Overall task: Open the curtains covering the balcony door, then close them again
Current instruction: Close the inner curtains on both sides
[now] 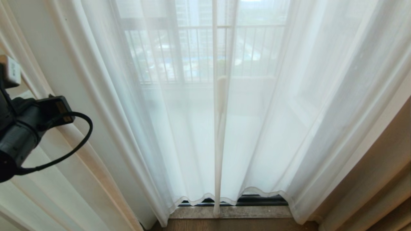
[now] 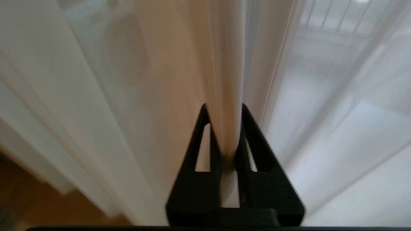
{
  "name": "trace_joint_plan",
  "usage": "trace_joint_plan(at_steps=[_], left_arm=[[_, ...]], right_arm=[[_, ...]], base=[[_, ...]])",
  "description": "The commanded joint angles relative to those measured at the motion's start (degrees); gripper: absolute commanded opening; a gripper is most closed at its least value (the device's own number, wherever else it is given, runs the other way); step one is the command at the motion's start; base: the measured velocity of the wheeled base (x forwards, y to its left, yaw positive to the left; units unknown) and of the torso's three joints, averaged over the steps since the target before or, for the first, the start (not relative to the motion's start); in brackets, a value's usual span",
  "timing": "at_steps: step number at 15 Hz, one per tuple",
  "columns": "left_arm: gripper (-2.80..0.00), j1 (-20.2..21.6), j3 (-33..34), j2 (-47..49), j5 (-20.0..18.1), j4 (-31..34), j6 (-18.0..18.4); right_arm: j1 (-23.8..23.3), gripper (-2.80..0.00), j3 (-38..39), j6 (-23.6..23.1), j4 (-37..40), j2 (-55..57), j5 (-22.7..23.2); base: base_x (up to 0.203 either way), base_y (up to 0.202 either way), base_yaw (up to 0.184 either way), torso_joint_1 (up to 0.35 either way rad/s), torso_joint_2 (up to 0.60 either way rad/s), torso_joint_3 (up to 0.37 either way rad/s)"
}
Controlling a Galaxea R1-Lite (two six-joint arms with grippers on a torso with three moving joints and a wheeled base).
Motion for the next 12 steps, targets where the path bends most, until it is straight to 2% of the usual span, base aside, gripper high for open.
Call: trace_joint_plan(at_steps=[1,12], left_arm=[[0.0,0.4,0.2,0.1,0.3,-0.3,-0.6],[0.0,0.3,3.6,-4.4,0.5,-1.2,-0.1]], right_arm=[[0.0,-2.8,0.0,-0.1,0.0,0.1,0.0],[0.0,-2.8,0.0,-0.1,0.0,0.1,0.0]], base=[[0.0,0.0,0.0,0.0,0.0,0.0],[0.0,0.0,0.0,0.0,0.0,0.0]])
